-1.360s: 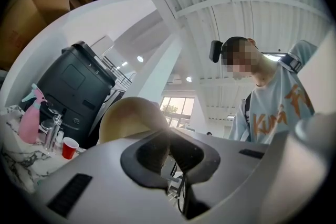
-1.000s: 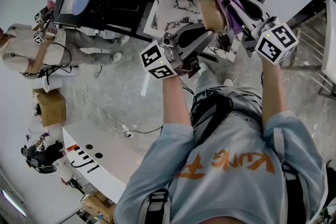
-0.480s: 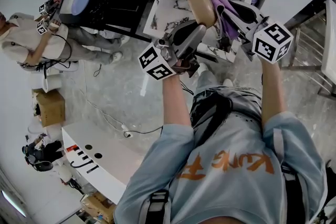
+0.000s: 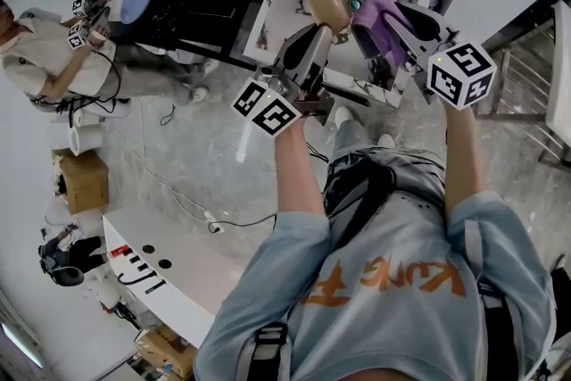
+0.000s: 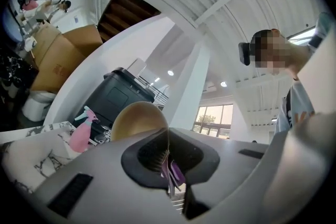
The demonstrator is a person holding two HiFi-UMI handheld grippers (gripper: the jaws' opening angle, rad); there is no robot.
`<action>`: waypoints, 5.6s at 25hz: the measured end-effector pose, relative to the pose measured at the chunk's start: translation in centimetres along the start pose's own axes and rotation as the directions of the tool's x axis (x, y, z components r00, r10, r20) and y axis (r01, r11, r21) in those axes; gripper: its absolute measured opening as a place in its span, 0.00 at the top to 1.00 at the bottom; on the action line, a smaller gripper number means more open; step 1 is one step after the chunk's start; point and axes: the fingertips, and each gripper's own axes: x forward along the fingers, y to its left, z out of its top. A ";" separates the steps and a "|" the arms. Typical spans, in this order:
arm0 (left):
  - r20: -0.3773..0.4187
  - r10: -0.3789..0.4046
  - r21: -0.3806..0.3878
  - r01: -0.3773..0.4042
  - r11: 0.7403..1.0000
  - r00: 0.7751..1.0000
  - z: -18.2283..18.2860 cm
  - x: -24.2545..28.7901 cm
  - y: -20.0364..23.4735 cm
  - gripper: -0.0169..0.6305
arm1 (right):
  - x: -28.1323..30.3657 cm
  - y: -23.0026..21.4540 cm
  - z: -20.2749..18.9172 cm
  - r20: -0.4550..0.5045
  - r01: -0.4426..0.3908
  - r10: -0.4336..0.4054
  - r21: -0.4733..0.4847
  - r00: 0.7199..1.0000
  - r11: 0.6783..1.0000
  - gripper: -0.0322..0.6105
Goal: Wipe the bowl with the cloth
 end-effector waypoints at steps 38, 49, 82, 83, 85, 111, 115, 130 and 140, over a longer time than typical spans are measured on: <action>-0.728 0.311 0.439 0.067 0.896 0.610 -12.8 1.3 10.4 0.93 | -2.7 -9.0 0.4 0.150 0.434 -0.455 0.154 0.878 0.888 0.78; -0.865 0.278 0.407 0.258 0.877 0.419 -17.9 2.4 14.6 0.93 | -3.6 -11.5 -2.1 0.097 0.545 -0.569 0.196 0.817 0.815 0.78; -0.942 0.315 0.314 0.626 0.714 0.113 -31.4 4.4 21.2 0.93 | -3.5 -13.5 -5.7 0.002 0.670 -0.690 0.238 0.723 0.703 0.78; -0.942 0.316 0.313 0.626 0.714 0.110 -31.4 4.3 21.1 0.93 | -3.3 -13.5 -5.5 0.006 0.665 -0.685 0.237 0.728 0.709 0.78; -0.942 0.316 0.317 0.622 0.716 0.117 -31.3 4.3 21.1 0.93 | -3.1 -13.4 -5.1 0.017 0.653 -0.675 0.236 0.738 0.720 0.78; -0.500 0.467 0.463 -0.230 0.856 0.729 -9.1 5.9 15.9 0.89 | -4.9 -9.5 -1.9 0.091 0.480 -0.501 0.181 0.861 0.858 0.78; -0.329 0.451 0.295 -0.364 0.884 0.829 -5.1 3.9 13.7 0.92 | -5.2 -8.3 -0.7 0.108 0.436 -0.452 0.140 0.886 0.889 0.78; 0.057 0.543 0.314 -0.532 0.787 0.837 5.5 -4.0 4.6 0.94 | -3.2 -1.3 6.3 0.208 0.283 -0.275 -0.010 0.939 0.959 0.78; 0.146 0.615 0.370 -0.619 0.693 0.775 8.4 -9.0 2.6 0.94 | -0.4 4.0 7.9 0.228 0.179 -0.155 -0.088 0.961 0.980 0.78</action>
